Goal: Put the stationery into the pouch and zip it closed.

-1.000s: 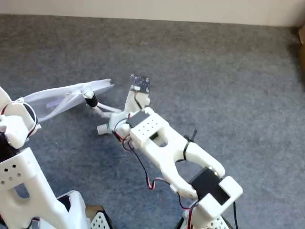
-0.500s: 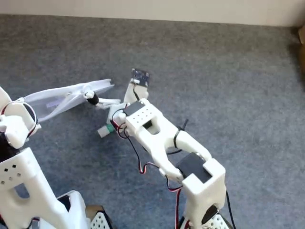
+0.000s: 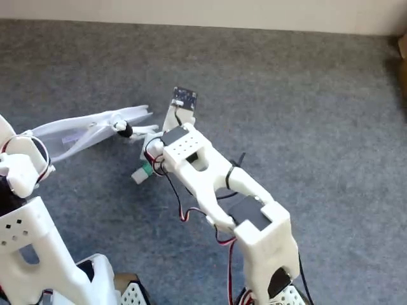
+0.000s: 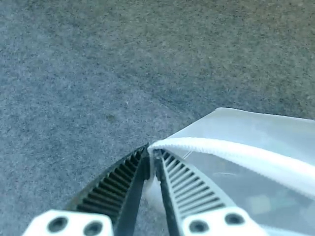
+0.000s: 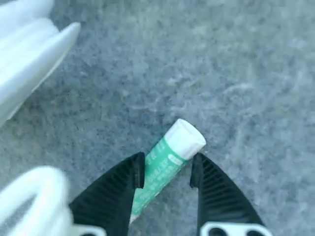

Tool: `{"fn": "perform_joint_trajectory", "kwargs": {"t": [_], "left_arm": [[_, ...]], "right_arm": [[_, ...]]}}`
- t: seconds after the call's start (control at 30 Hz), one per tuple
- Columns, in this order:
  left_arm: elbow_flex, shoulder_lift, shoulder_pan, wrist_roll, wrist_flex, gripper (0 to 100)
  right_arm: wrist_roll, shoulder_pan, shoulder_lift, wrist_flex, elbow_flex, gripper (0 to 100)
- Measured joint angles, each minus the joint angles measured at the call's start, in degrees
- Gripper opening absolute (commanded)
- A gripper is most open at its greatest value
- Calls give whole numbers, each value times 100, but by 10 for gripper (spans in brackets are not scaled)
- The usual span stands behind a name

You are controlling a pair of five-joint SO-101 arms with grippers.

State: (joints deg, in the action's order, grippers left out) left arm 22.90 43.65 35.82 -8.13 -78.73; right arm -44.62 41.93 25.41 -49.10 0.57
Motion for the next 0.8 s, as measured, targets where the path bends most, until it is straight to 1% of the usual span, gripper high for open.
{"fn": "perform_joint_trajectory", "kwargs": {"t": [0.1,0.43,0.63,0.7,0.8], "left_arm": [[0,0,0,0,0,7],[0,0,0,0,0,7],[0,0,0,0,0,7],[0,0,0,0,0,7],[0,0,0,0,0,7]], "right_arm": [[0,-88,404,-343,-422,142],[0,-202,1468,-1987,-2365,138],[0,-404,1635,-2884,-2866,137],[0,-519,1662,-3174,-2971,107],[0,-686,1741,-3587,-3200,5]]}}
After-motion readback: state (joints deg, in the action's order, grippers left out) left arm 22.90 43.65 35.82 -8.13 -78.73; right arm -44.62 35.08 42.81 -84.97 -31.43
